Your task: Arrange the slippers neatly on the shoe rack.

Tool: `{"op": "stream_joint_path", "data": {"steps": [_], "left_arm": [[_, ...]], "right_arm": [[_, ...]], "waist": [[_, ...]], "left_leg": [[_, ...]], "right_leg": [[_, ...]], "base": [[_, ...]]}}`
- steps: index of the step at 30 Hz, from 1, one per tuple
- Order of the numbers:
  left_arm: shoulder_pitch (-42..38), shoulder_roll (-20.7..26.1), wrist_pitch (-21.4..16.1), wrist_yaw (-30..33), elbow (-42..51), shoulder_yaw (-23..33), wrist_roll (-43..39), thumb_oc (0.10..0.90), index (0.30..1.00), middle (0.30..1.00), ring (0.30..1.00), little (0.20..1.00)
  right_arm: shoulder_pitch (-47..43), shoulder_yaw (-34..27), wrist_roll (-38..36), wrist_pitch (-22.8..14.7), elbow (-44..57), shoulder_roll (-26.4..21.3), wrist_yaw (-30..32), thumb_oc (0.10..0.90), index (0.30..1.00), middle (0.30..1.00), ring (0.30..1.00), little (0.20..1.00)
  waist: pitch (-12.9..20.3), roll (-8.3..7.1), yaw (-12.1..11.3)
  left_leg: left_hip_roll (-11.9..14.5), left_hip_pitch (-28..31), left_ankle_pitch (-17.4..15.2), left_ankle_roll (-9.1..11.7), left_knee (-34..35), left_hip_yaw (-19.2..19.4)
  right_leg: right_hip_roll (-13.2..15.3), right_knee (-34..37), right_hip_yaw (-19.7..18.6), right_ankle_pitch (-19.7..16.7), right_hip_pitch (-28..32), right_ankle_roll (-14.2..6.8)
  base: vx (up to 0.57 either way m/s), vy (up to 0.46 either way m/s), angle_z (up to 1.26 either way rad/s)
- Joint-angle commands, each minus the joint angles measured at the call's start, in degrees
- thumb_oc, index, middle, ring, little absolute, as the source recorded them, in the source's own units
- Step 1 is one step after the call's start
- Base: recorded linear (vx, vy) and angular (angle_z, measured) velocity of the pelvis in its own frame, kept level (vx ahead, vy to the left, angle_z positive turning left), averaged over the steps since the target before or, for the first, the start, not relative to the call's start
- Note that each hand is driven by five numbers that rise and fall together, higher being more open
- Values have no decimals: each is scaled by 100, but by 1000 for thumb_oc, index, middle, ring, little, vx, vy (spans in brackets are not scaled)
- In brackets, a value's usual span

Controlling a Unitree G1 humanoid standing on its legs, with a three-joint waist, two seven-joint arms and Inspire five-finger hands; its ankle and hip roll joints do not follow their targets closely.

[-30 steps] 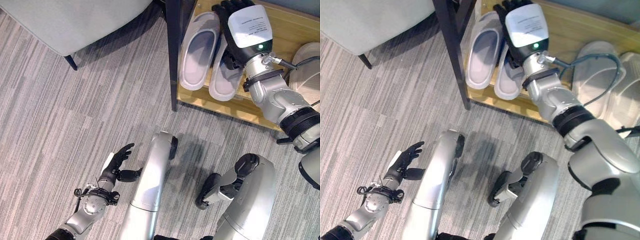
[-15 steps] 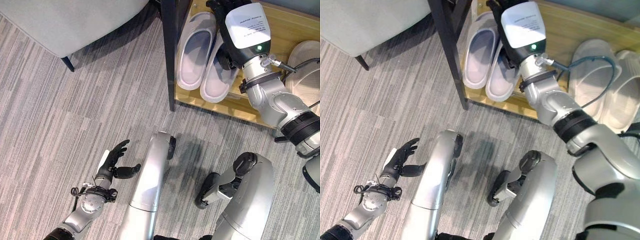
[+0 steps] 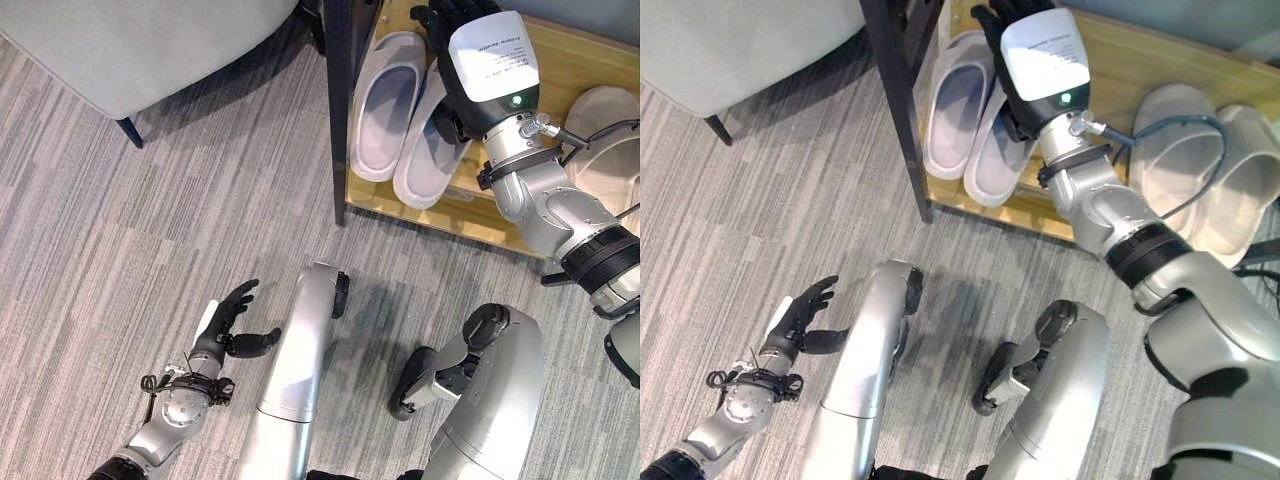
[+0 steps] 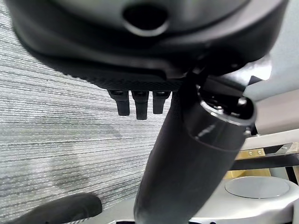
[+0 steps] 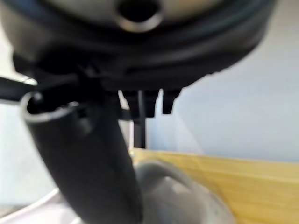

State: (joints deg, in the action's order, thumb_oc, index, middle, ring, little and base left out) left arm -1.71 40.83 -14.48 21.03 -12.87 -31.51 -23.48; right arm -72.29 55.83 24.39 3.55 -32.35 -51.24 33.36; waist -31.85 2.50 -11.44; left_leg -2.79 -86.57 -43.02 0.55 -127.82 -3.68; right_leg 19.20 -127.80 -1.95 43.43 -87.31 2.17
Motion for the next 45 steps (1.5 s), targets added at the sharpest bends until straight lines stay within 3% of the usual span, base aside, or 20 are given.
{"op": "stream_joint_path", "data": {"steps": [1,19,29,45], "left_arm": [[247,-53,-226,217,642,88,52,800,900,900,900,900],[320,-27,-237,219,655,153,4,800,900,900,900,900],[461,-131,-182,254,708,362,63,800,900,900,900,900],[475,-259,-134,259,739,439,62,800,900,900,900,900]], "right_arm": [[-760,-42,-24,-71,318,-160,251,800,900,900,900,900],[-635,195,-190,-205,277,-156,2,800,900,900,900,900],[-61,-247,-71,-197,1057,-521,42,800,900,900,900,900],[178,-487,-18,-153,1374,-648,6,800,900,900,900,900]], "waist": [[205,31,-230],[205,46,-208],[205,24,-101],[205,69,-60]], "left_leg": [[89,-339,-326,164,448,-40],[103,-339,-299,177,483,-27],[117,-339,-271,155,500,7],[132,-339,-240,109,440,16]], "right_leg": [[7,-36,-304,-327,-265,212],[6,2,-299,-340,-265,221],[-8,54,-293,-356,-265,192],[-60,72,-293,-378,-265,173]], "base": [[0,0,0],[-3,-1,-2],[0,0,0],[-1,2,-1]]}}
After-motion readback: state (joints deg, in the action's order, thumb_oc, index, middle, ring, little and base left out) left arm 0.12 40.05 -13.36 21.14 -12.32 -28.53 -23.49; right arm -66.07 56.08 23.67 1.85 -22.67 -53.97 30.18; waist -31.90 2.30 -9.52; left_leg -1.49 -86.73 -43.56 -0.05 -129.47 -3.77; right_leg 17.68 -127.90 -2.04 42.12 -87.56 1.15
